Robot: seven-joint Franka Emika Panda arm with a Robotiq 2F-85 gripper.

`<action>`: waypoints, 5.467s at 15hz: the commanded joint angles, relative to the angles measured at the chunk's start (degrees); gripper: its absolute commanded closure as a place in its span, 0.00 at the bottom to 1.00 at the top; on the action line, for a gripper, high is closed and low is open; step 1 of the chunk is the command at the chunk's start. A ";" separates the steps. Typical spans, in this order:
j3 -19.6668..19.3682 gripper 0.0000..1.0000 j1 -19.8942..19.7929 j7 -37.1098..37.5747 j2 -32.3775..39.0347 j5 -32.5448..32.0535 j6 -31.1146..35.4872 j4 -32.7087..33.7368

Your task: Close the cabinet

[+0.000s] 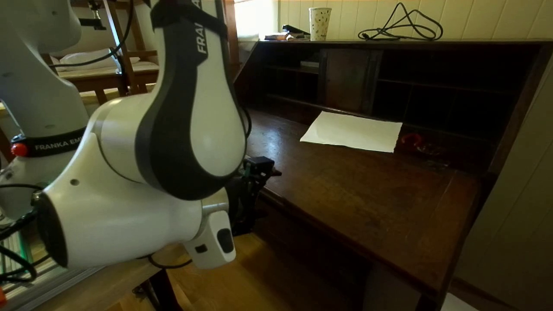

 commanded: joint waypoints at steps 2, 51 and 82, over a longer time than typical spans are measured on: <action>-3.00 0.00 -3.32 -2.13 -5.04 -8.11 -10.00 -2.17; 3.45 0.00 -5.52 6.14 -4.98 -6.31 -14.27 1.18; 3.44 0.00 -1.52 13.37 -20.99 -0.26 -19.84 -3.00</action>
